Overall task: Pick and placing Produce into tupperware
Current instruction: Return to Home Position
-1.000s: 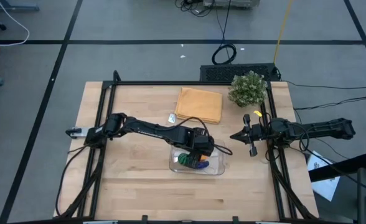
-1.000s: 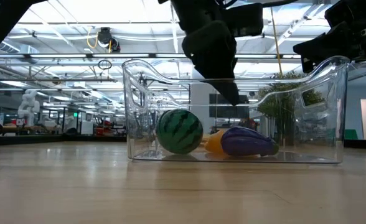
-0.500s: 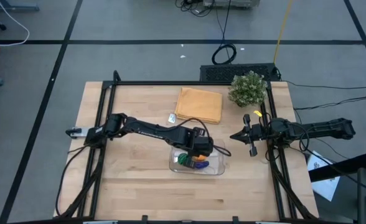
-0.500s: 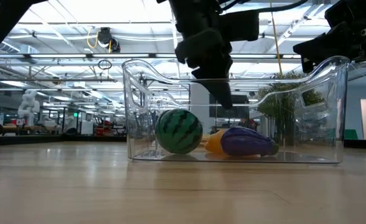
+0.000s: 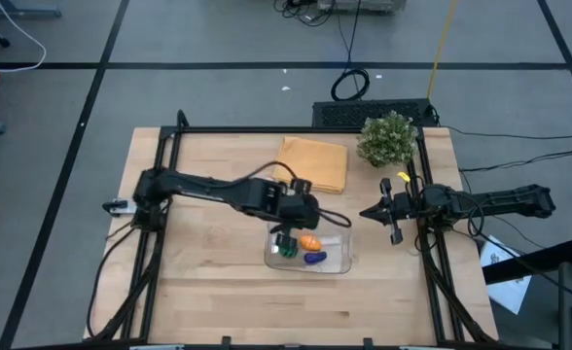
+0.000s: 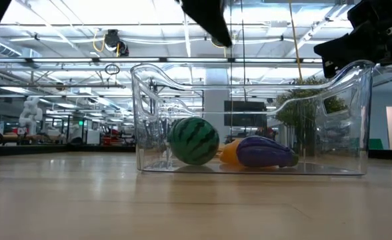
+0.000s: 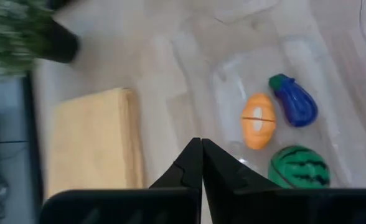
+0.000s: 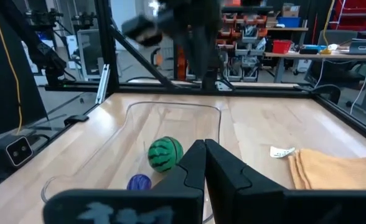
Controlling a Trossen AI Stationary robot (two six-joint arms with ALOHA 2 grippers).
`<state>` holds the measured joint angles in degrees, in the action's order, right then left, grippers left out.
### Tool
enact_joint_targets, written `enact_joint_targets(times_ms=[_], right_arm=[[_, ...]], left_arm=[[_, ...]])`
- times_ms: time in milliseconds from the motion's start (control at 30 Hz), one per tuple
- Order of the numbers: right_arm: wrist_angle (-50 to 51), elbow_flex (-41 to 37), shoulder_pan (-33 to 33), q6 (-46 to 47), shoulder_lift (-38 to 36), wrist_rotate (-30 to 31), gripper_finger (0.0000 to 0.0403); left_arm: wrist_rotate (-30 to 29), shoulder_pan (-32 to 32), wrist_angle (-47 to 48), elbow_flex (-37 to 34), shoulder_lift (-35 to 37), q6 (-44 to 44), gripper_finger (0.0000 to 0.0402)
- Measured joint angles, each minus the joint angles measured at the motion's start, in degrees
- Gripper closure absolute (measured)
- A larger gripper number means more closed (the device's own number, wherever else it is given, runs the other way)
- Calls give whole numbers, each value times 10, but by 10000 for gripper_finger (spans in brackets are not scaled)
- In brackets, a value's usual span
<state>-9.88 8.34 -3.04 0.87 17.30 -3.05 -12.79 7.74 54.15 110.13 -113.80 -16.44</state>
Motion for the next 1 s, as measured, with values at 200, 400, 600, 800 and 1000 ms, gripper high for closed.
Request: enact_joint_targets(times_ms=[200,400,600,800,1000], right_arm=[[-18,0,0,12,-2,0,403],[-21,0,0,14,-15,-1,403],[-24,0,0,14,-19,-2,403],[-23,0,0,14,-19,-2,403],[-28,0,0,20,-19,-2,403]], left_arm=[[-43,14,41,-9,86,22,400],[-92,38,0,-97,219,47,400],[-108,61,-142,-271,382,53,399],[-22,36,-326,-461,528,54,397],[88,-27,-487,-604,610,66,398]])
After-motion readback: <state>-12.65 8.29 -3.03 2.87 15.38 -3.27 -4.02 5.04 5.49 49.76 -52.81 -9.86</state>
